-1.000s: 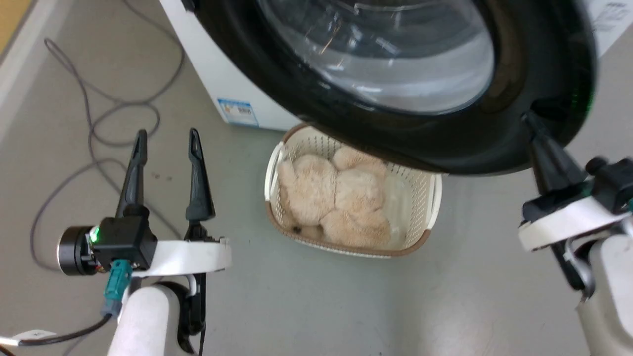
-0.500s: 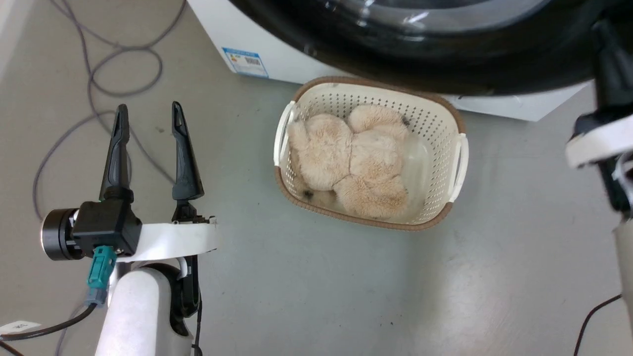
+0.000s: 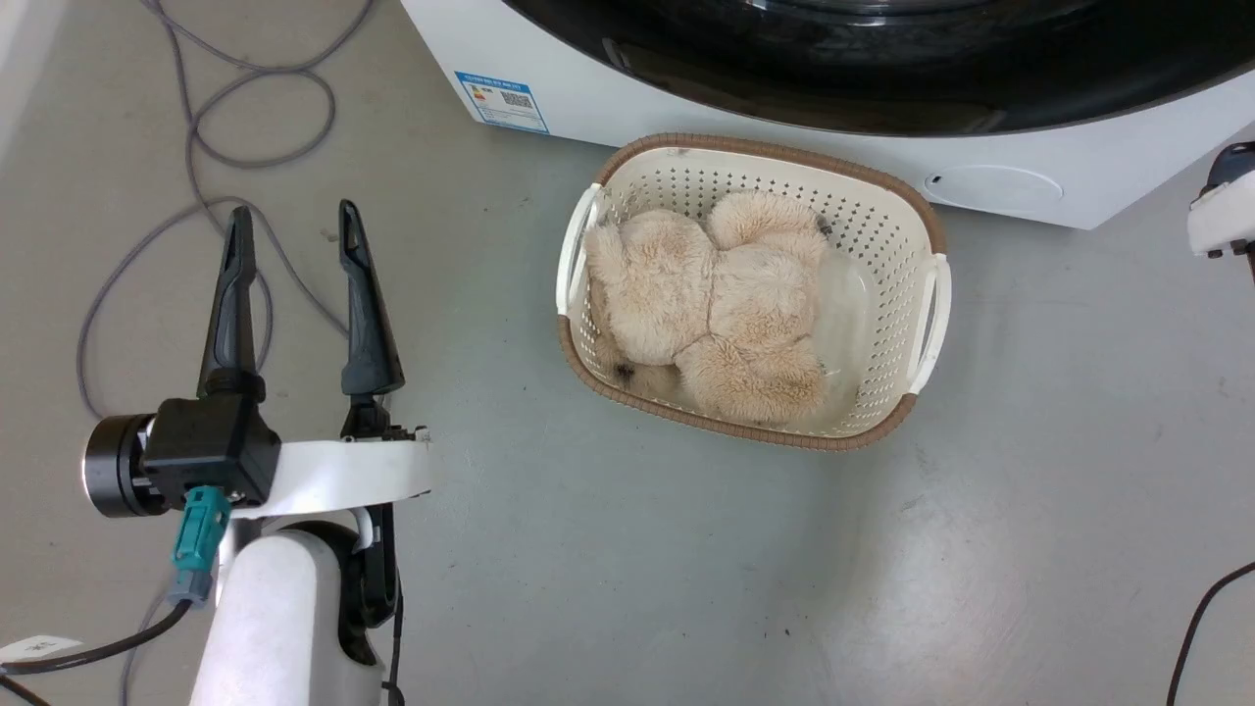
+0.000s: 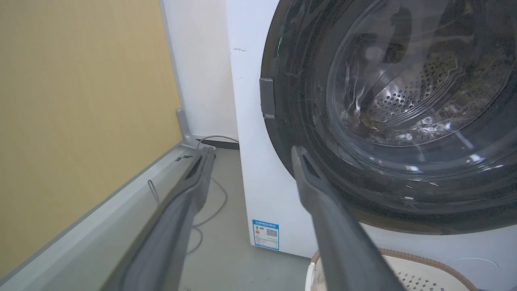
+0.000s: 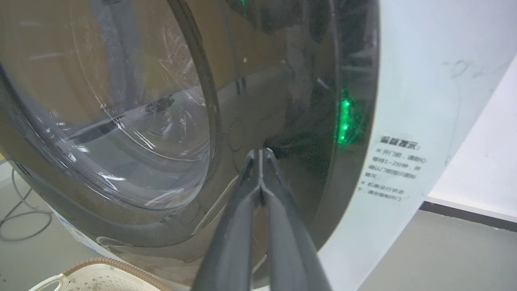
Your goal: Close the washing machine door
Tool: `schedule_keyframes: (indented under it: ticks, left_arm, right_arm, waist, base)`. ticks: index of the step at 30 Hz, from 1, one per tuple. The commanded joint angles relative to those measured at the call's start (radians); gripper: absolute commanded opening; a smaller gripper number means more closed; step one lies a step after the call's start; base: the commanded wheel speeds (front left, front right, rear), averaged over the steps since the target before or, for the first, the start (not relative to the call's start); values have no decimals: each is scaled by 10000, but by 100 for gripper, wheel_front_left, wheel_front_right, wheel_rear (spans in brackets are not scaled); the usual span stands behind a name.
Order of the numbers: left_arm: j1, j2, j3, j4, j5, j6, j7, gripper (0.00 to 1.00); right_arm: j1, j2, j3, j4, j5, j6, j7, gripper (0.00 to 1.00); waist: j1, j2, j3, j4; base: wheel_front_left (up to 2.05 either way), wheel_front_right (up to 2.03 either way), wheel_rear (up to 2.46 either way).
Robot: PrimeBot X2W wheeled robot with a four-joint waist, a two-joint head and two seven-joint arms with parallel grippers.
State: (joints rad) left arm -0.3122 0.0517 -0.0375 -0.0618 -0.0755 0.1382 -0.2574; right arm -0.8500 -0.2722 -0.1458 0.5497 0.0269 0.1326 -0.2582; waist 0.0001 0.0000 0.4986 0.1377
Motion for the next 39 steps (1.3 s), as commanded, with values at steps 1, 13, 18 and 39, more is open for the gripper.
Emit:
schedule_keyframes:
  ticks: [1,13,18,39]
  left_arm:
    - [-173,-11,27,8,-84,43,-43,100]
    - [201,-13,293,263,85,11,-43,100]
    - [590,-12,464,433,238,-71,-43,100]
    - [2508,21,609,1049,534,-268,-44,100]
  right_arm:
    - [-252,-15,-161,60,-49,-19,-36,0]
    - [368,519,-336,-743,-220,-19,-36,0]
    - [1264,893,-472,-2461,-133,-19,-36,0]
    - [5513,1909,630,-4294,922,-19,-36,100]
  waist:
    - [-1,0,4,-4]
    - [-1,0,-858,-465]
    - [-1,0,-1629,-840]
    - [-1,0,-4401,-2014]
  base:
    - [0,0,0]
    - [0,0,0]
    - [0,0,0]
    - [0,0,0]
